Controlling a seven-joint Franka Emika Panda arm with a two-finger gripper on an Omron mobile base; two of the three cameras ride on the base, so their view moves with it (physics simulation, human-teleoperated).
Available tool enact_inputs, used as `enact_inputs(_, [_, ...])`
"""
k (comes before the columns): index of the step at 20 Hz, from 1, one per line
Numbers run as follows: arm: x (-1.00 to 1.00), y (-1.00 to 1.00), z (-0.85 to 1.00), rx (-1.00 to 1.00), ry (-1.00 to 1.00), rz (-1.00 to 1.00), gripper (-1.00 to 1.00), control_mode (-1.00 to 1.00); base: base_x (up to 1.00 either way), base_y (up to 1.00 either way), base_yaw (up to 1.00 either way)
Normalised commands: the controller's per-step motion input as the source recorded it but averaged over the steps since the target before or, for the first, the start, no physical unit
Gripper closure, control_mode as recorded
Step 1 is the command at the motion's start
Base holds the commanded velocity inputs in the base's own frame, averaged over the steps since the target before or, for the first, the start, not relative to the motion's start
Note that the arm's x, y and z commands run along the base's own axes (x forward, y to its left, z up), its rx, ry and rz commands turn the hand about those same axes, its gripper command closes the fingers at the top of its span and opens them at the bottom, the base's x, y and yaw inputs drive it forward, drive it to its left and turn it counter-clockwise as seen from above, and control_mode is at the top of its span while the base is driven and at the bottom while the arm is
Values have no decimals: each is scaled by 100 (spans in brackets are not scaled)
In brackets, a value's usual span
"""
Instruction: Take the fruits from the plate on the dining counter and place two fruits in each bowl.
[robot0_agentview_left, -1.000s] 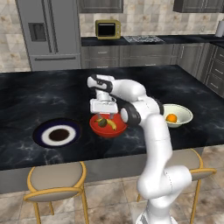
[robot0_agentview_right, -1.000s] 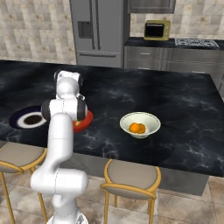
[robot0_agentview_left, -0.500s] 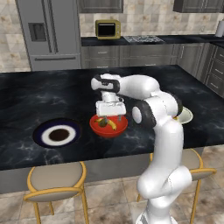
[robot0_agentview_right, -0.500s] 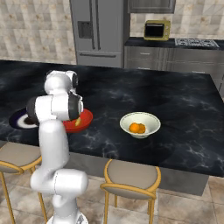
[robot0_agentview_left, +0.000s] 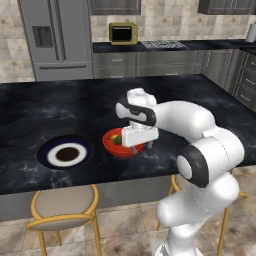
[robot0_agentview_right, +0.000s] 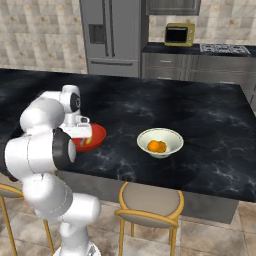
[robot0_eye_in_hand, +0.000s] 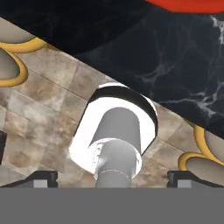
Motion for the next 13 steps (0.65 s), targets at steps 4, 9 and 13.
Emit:
enact_inputs(4, [-90, -41, 29, 0, -28, -2, -100, -100, 0, 0, 0])
enact_inputs(9, [-95, -32, 29, 0, -34, -2, -100, -100, 0, 0, 0])
enact_inputs(13, [-85, -29, 22, 0, -44, -9, -100, -100, 0, 0, 0])
